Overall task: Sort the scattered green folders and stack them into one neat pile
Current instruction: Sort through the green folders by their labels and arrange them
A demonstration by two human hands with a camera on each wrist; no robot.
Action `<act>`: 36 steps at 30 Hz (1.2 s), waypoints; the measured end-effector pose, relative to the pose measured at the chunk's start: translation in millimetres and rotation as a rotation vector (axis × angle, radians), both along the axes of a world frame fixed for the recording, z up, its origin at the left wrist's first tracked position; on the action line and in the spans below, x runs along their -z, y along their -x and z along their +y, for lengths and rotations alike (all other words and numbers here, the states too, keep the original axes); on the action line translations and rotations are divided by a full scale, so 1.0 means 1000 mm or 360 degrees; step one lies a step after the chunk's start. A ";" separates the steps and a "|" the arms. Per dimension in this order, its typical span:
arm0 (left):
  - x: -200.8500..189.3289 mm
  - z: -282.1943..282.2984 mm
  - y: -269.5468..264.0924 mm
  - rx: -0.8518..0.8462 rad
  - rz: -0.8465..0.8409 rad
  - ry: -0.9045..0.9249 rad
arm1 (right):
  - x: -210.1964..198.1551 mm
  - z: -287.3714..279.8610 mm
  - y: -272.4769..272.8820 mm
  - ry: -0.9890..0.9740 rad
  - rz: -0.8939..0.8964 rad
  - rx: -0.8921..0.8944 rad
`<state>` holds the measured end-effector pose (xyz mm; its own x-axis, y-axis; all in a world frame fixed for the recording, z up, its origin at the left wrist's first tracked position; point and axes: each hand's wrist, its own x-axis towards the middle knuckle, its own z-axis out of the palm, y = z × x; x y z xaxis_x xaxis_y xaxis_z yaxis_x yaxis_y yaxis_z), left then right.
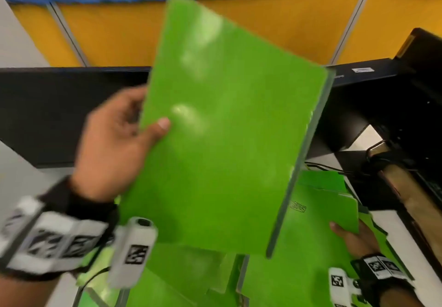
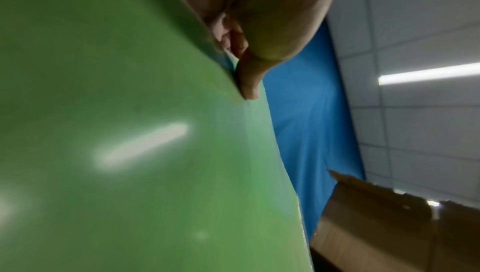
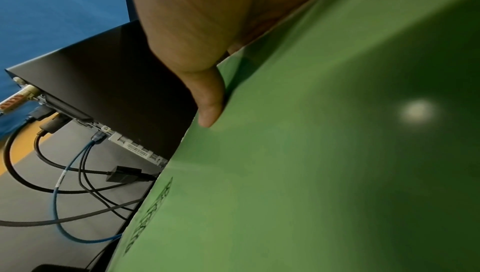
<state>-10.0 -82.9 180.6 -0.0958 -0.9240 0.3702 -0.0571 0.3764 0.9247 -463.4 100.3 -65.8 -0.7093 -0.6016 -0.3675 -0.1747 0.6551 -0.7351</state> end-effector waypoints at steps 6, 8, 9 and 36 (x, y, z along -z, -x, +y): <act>0.022 0.029 0.069 0.0086 -0.0240 -0.0135 | -0.003 0.001 -0.001 0.0040 0.0003 0.0012; 0.033 0.021 0.076 0.0037 -0.0183 -0.0150 | -0.004 0.002 -0.001 0.0052 -0.0010 0.0017; 0.038 0.024 0.082 0.0060 -0.0190 -0.0140 | -0.005 0.002 -0.003 0.0061 -0.0013 0.0023; 0.226 0.148 0.199 0.0861 -0.2235 -0.0514 | -0.007 -0.001 -0.016 0.0222 -0.0056 0.0108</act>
<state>-208.7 65.0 -45.3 -0.5244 -0.6855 -0.5051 -0.8511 0.4391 0.2878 -447.9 99.6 -58.8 -0.7380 -0.5997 -0.3094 -0.1059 0.5558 -0.8245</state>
